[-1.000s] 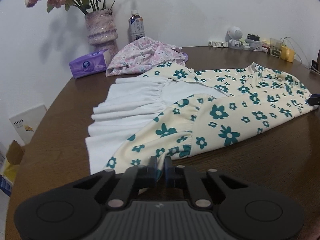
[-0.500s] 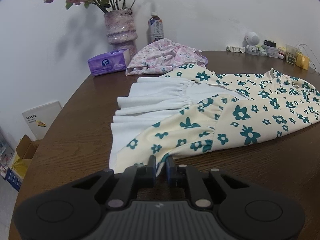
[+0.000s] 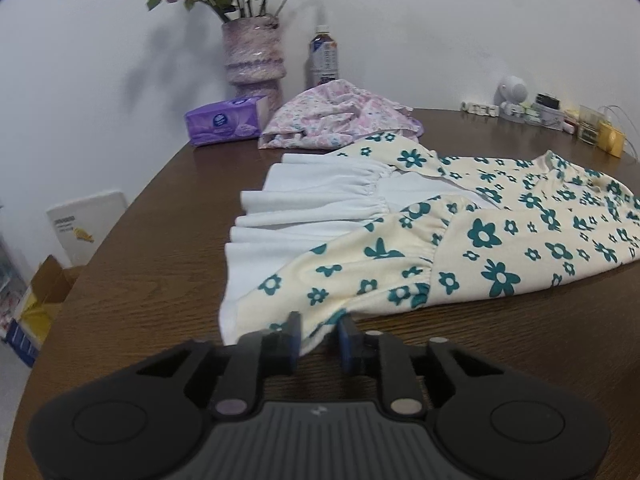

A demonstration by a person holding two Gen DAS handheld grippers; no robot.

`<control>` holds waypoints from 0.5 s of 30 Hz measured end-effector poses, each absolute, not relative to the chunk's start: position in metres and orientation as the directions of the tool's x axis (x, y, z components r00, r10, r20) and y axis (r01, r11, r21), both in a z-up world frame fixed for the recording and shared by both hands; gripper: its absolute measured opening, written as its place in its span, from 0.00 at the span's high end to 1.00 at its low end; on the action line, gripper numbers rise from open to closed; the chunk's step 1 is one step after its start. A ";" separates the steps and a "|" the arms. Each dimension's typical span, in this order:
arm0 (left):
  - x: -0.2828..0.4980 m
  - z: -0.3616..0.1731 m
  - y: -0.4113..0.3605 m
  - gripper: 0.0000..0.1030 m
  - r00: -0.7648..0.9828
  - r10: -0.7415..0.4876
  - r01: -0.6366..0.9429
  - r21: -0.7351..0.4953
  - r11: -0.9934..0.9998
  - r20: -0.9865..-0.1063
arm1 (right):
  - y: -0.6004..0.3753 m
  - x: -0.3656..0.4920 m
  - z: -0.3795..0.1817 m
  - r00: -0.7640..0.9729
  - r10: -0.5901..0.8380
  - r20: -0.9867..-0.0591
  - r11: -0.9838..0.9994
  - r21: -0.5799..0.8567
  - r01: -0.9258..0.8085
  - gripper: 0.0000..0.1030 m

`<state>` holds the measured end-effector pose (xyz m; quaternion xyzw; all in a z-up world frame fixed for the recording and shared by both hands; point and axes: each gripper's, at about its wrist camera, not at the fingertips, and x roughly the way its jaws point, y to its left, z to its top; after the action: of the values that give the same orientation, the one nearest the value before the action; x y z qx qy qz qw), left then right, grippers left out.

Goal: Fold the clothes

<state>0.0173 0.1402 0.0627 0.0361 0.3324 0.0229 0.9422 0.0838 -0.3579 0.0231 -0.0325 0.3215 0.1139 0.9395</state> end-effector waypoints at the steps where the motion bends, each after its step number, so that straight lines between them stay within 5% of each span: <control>1: 0.014 0.067 0.139 0.76 0.787 0.064 -0.014 0.086 0.996 -0.614 | -0.359 0.082 0.026 0.771 0.199 -0.605 0.971 0.016 -0.238 0.68; 9: 0.024 0.112 0.123 0.43 0.837 -0.008 0.082 0.111 0.991 -0.547 | -0.353 0.083 0.052 0.790 0.242 -0.563 0.957 0.004 -0.290 0.64; 11: 0.039 0.123 0.117 0.35 0.834 -0.046 0.136 0.125 0.983 -0.550 | -0.346 0.091 0.061 0.793 0.243 -0.558 0.950 -0.030 -0.311 0.51; 15: 0.080 0.145 0.106 0.24 0.825 -0.091 0.228 0.180 0.957 -0.558 | -0.339 0.115 0.089 0.804 0.243 -0.542 0.933 -0.096 -0.347 0.42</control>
<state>0.0798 0.1058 0.1448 0.1204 0.2837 -0.0842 0.9476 0.1153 -0.3392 0.0892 -0.0954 0.2711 0.1560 0.9450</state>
